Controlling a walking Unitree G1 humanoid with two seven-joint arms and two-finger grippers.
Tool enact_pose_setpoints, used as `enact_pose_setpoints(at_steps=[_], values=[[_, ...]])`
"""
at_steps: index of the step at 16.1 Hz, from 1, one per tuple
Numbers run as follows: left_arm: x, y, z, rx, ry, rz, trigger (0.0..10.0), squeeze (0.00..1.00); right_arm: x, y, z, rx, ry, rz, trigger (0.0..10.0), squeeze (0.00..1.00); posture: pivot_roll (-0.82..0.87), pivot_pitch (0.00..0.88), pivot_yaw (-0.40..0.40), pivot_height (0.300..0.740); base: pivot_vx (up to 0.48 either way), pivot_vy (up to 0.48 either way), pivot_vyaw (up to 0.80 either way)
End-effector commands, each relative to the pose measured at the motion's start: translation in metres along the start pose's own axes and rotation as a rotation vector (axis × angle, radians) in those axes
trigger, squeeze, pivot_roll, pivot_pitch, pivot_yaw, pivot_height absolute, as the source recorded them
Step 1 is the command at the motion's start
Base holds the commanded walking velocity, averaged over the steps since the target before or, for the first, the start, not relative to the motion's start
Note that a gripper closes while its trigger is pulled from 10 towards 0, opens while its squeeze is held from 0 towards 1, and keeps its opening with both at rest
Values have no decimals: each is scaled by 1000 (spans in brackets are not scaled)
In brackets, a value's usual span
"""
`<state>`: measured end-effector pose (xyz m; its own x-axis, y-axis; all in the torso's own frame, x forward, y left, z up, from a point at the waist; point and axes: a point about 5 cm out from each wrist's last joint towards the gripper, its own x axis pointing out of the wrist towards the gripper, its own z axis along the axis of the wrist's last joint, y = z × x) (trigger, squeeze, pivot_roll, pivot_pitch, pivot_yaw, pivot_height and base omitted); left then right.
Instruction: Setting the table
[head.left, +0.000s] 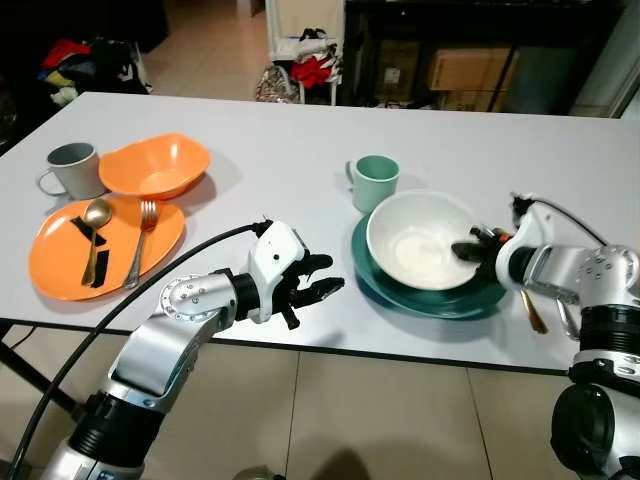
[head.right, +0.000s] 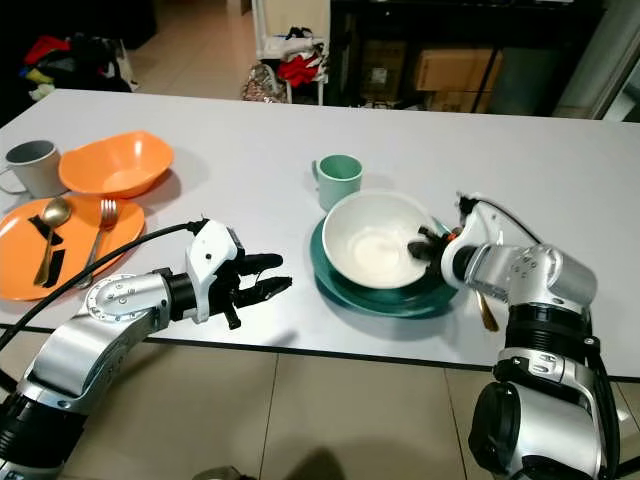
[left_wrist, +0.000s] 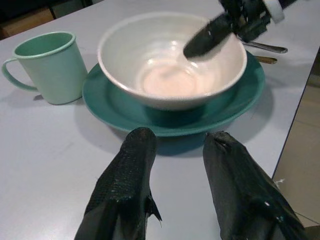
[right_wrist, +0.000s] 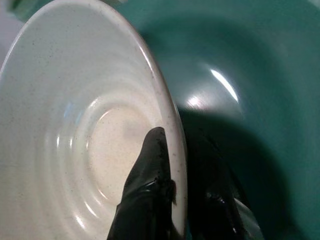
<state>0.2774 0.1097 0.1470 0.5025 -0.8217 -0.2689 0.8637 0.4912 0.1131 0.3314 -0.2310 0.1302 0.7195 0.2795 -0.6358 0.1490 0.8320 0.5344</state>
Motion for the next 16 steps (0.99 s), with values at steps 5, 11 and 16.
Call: enact_pose_setpoints(at_steps=[5, 11, 16], values=[[-1, 2, 3, 6, 4, -22, 10000, 0, -3, -8, 13, 56, -44, -48, 10000, 1000, 15, 0, 17, 740, 0, 0, 0], [-3, 4, 5, 2, -5, -25, 10000, 0, -18, -18, 18, 83, -45, -67, 10000, 1000, 13, 0, 16, 740, 0, 0, 0], [-15, 7, 9, -43, -71, 57, 10000, 0, -64, -20, 18, -14, -94, -60, 10000, 1000, -2, 0, 43, 740, 0, 0, 0]])
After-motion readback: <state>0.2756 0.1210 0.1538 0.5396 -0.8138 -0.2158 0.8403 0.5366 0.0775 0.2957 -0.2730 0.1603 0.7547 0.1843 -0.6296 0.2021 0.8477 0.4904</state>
